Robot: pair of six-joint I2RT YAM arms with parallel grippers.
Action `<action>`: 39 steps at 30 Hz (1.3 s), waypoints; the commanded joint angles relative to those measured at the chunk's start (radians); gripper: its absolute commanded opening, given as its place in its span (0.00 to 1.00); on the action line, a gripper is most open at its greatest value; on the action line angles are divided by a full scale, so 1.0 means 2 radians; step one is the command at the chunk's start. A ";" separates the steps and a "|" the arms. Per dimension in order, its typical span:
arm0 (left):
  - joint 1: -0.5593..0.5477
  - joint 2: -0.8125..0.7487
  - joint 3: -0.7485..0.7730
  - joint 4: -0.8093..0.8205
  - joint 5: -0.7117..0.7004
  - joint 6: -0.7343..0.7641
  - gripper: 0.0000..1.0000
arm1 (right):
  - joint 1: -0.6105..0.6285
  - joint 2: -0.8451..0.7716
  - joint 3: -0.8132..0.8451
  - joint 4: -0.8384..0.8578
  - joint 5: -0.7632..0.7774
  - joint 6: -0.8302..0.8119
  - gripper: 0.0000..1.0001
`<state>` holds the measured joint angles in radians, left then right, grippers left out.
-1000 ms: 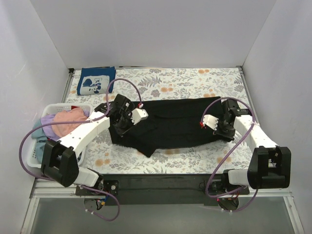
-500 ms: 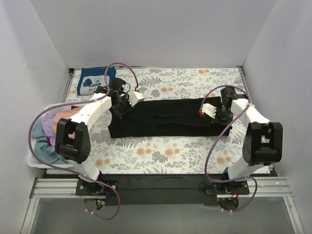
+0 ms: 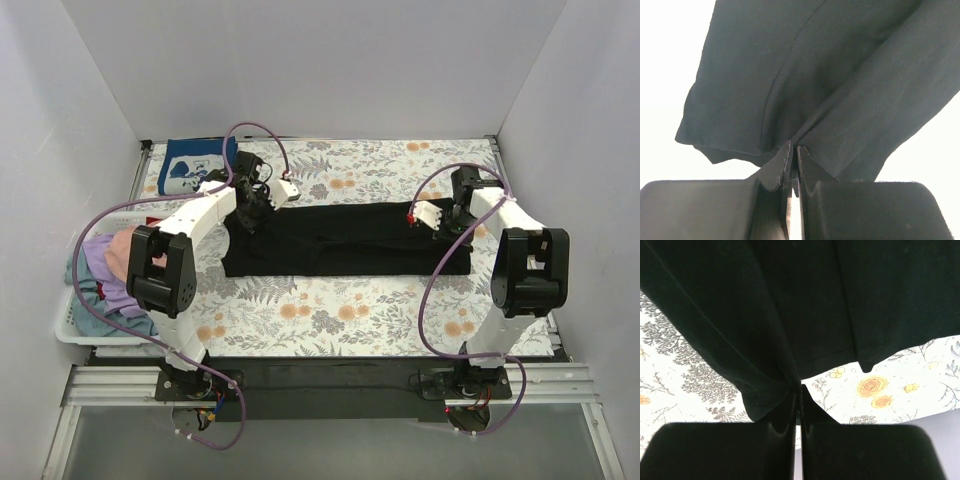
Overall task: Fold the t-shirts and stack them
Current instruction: Fold the tshirt
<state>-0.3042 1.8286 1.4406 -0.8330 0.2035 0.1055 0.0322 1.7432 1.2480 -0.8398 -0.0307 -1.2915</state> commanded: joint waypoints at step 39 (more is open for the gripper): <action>0.019 0.026 -0.005 0.015 -0.019 -0.001 0.00 | 0.005 0.098 0.089 -0.007 0.012 -0.006 0.04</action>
<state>-0.2760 1.8908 1.4456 -0.8146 0.1936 0.1127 0.0345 1.9270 1.3865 -0.8387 -0.0261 -1.3048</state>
